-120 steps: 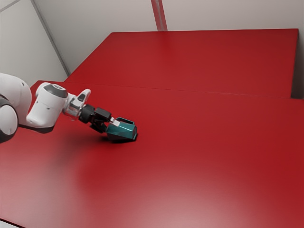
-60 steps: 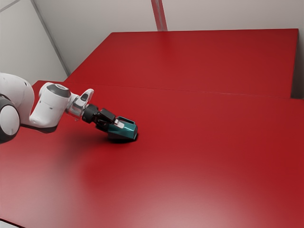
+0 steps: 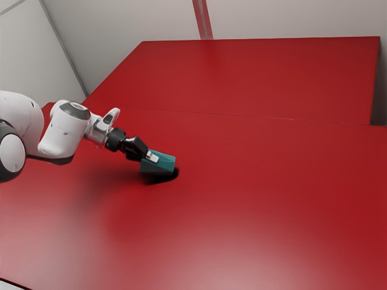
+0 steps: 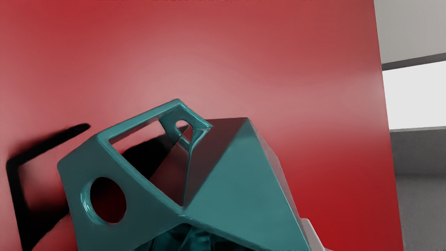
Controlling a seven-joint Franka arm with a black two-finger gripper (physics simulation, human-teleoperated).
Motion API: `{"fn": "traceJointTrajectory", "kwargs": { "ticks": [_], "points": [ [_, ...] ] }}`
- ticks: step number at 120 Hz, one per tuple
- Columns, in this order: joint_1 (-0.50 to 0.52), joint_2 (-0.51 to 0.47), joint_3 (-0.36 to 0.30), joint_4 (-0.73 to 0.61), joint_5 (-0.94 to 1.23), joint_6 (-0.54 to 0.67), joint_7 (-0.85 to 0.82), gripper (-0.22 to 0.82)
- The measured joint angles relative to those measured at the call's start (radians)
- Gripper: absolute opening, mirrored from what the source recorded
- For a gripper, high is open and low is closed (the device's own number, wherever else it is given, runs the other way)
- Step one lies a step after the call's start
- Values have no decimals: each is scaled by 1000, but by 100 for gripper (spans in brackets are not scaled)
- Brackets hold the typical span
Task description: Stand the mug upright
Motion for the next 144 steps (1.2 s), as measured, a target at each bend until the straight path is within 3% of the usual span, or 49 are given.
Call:
{"fn": "traceJointTrajectory", "kwargs": {
  "ticks": [37, 89, 144],
  "points": [
    [-45, -79, 0, 0, 45, 5, -6, -18],
    [-164, -259, -3, -14, 412, 17, -129, -18],
    [-225, -410, -59, -173, 647, 151, -340, -18]
  ]
}}
